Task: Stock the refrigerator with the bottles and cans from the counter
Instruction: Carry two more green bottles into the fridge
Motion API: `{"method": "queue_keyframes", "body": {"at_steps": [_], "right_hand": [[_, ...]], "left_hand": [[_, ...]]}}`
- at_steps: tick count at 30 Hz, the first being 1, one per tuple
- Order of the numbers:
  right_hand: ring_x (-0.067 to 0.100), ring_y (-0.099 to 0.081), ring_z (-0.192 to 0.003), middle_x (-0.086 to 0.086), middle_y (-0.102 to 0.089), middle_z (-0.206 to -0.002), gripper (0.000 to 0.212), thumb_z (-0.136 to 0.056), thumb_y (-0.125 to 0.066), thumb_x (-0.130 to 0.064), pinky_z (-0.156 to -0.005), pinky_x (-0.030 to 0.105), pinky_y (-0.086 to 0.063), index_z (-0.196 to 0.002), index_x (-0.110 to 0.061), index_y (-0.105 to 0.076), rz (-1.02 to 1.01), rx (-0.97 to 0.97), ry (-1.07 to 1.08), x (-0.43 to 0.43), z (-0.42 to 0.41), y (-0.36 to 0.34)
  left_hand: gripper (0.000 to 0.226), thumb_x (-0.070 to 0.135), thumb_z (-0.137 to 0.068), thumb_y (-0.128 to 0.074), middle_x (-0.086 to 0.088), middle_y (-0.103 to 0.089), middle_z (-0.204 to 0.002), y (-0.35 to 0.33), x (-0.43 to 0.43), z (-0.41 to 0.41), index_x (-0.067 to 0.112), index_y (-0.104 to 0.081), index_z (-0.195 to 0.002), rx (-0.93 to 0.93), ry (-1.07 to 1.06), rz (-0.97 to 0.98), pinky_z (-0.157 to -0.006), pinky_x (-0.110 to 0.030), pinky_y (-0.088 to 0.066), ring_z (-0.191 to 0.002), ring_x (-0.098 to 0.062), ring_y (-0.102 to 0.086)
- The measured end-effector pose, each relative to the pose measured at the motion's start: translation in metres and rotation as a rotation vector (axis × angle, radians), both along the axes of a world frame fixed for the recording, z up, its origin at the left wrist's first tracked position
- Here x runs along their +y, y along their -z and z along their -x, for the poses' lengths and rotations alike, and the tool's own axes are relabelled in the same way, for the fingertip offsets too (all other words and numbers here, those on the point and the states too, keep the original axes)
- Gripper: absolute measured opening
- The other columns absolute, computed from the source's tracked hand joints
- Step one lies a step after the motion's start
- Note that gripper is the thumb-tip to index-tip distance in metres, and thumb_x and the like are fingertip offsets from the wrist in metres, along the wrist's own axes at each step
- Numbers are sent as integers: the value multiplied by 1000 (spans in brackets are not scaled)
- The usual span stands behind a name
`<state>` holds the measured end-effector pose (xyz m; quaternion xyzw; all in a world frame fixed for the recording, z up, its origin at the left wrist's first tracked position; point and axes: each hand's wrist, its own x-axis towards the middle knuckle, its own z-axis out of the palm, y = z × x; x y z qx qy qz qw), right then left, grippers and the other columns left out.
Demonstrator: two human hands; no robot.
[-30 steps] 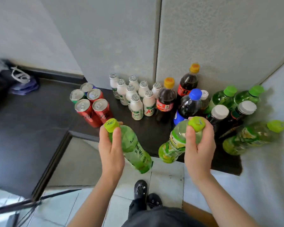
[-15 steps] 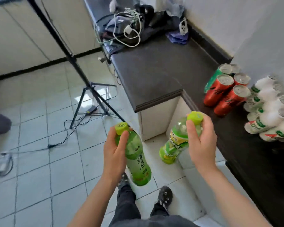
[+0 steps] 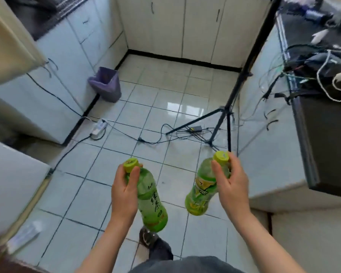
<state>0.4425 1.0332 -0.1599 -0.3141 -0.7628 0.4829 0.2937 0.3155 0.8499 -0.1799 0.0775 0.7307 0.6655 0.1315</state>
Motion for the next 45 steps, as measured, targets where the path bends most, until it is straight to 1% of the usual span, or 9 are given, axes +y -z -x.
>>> {"method": "queue_keyframes", "body": {"at_steps": [3,9,16,21,26,33,36,41,45], "right_hand": [[7,-54,-78,-12,-57,-84,9,-88,-52,-38,-67,20,-42,-94,-31,-55,31,38,-107,-40,79,-1],[16,-58,-87,-9,-60,-91,27,-87,-51,-44,-72,42,-51,-103,-24,-58,15,47,-367,-114,207,-26],[17,-58,-89,-9,-60,-91,20,-85,-52,-46,-77,47,-50,-98,-33,-56,0,43,-732,-208,346,-28],[11,-59,-86,-12,-61,-88,10,-86,-53,-36,-75,42,-51,-95,-43,-54,20,75,-963,-292,456,-23],[18,-57,-96,-5,-60,-98,36,-85,-50,-48,-83,38,-48,-109,-23,-57,41,158,-1138,-375,555,-42],[11,-56,-96,-10,-59,-99,20,-84,-47,-49,-83,35,-47,-104,-47,-49,13,265,-1332,-482,657,-75],[8,-56,-95,-15,-59,-98,18,-84,-46,-48,-84,32,-45,-101,-49,-49,25,303,-1333,-526,691,-85],[5,-57,-88,-16,-60,-91,13,-89,-50,-35,-76,18,-45,-100,-32,-57,107,355,-1336,-592,746,-104],[6,-58,-86,-14,-60,-90,12,-91,-50,-26,-73,13,-45,-100,-25,-58,91,444,-1290,-640,787,-132]], "left_hand": [[21,50,-82,-50,12,-68,-97,-4,-49,60,35,-59,-94,38,-102,21,-74,-10,-46,-90,4,-61],[25,48,-83,-48,20,-68,-96,-15,-138,135,30,-59,-97,28,-354,-42,-71,-6,-47,-88,7,-61],[24,41,-84,-48,14,-69,-94,-8,-225,190,25,-60,-98,14,-666,-79,-68,-3,-44,-84,9,-62],[28,40,-83,-48,15,-68,-94,-11,-293,254,23,-61,-100,48,-851,-23,-75,-4,-43,-88,8,-60],[28,36,-83,-48,4,-66,-95,-39,-361,322,19,-61,-100,119,-1021,62,-76,-14,-46,-86,0,-60],[22,42,-87,-51,18,-66,-99,-71,-450,392,31,-61,-104,208,-1258,67,-76,-17,-48,-91,1,-61],[19,40,-88,-52,20,-67,-99,-79,-491,418,32,-61,-103,269,-1298,95,-74,-7,-46,-91,3,-61],[18,37,-86,-49,22,-68,-95,-101,-565,475,46,-63,-94,356,-1236,94,-71,-6,-46,-87,7,-62],[27,54,-82,-53,13,-68,-98,-129,-626,530,33,-63,-97,460,-1128,59,-73,-12,-49,-88,-2,-63]]}}
